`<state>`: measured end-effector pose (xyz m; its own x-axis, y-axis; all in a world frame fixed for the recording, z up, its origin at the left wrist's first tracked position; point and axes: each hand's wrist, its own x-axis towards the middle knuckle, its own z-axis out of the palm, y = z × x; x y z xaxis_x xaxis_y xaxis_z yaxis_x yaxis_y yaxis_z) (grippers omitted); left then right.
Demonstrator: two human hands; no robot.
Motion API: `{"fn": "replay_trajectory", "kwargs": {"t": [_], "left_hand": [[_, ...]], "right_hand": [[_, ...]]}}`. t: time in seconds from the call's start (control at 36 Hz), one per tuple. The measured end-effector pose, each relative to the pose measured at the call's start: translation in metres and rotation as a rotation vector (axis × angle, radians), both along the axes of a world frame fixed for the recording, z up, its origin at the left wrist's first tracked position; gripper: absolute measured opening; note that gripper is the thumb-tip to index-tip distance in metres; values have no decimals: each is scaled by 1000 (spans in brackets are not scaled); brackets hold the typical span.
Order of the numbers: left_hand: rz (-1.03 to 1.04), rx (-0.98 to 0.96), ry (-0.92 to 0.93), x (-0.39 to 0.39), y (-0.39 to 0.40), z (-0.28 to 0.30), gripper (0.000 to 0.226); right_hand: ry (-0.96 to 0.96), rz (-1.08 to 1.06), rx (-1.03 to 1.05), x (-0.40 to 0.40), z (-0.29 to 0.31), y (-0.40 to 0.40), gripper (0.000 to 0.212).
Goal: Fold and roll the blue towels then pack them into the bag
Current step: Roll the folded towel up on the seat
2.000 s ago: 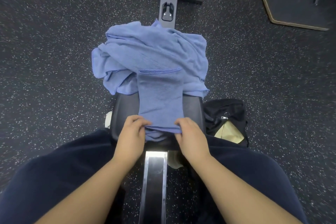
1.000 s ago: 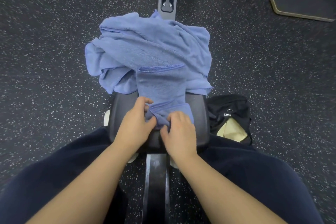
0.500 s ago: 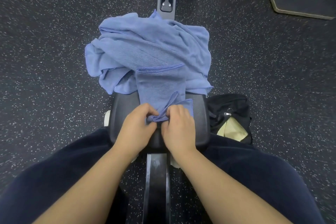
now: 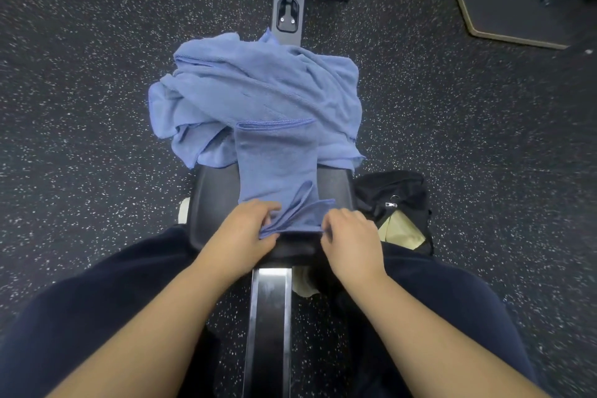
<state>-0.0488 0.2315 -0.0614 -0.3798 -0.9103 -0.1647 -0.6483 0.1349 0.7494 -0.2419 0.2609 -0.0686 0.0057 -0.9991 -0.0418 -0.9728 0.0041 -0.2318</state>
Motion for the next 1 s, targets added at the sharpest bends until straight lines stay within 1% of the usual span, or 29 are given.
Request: {"fn": "replay_trajectory", "kwargs": {"t": [0.03,0.06,0.11,0.17,0.22,0.28,0.33,0.39,0.47,0.56,0.61,0.67,0.78,0.86,0.94,1.0], "left_hand": [[-67,-28,-41,-1,2,1,17],[-132,-43,-87,-1,4,1,20],[-222,-62,-144,2,10,-5,24],[-251,-48,-135,7,19,-16,27],[-269,-55,-139,10,28,-25,27],[-288,-40,-175,12,33,-32,25],[-287,1,-208,14,36,-37,28],[-277,1,-226,15,38,-43,36],[-289,-61,-249,13,43,-49,45],[-276,-152,-304,6,46,-50,39],[-258,-189,-334,5,46,-54,44],[-242,-219,-348,5,45,-59,47],[-186,-239,-315,9,38,-63,39],[-157,-235,-280,13,32,-66,33],[-123,-249,-221,14,26,-67,26],[-94,-247,-214,13,24,-69,18]], "right_hand": [[19,23,81,-1,3,3,12],[45,43,176,-2,5,7,9],[80,37,321,-4,8,15,15],[53,-40,370,-3,10,23,20],[39,-94,350,-1,13,26,23],[33,-76,280,3,15,27,24],[17,3,213,8,14,26,26],[-11,114,205,14,9,27,27],[-31,237,226,20,-5,33,27],[-25,335,267,25,-20,37,40],[-13,335,257,27,-30,34,48],[-9,311,235,28,-34,30,48],[-24,294,176,26,-38,24,47],[-28,285,209,25,-35,20,51],[-36,309,217,23,-39,15,43],[-29,309,195,22,-41,13,42]]}}
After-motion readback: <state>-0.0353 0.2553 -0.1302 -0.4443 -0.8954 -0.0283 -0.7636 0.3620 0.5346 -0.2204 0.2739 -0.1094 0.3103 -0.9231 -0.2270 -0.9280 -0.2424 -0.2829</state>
